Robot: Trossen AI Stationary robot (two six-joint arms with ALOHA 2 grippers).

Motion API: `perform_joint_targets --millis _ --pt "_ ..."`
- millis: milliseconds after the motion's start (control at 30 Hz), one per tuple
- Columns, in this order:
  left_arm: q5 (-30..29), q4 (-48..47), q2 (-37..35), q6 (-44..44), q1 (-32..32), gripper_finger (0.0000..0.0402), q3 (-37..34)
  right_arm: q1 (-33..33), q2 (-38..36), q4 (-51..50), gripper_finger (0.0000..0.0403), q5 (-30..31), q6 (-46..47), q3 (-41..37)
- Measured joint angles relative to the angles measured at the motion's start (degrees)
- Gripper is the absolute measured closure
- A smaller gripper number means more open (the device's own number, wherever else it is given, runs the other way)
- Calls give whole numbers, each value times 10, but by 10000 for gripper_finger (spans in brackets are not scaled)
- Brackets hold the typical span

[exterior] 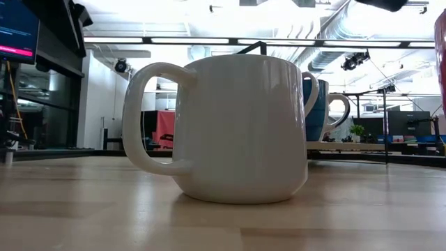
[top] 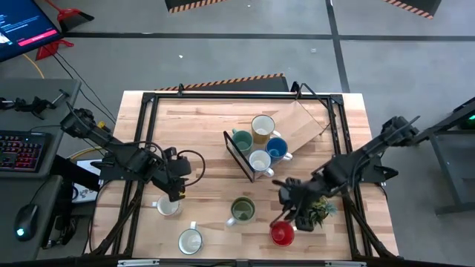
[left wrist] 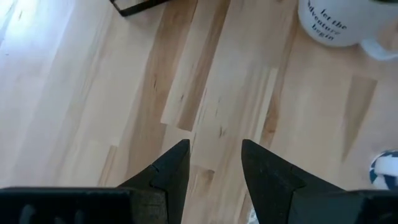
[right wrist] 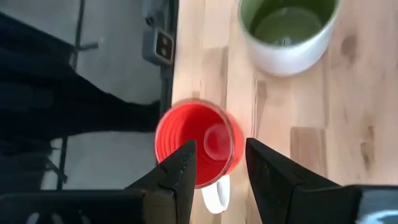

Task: Place coffee mugs
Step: Put the red mug on the shelf

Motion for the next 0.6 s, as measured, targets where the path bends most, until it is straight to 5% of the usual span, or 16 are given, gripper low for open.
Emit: perform_joint_targets --millis 600 --pt "-25 35 0 1 0 266 0 36 119 7 279 39 26 -1"
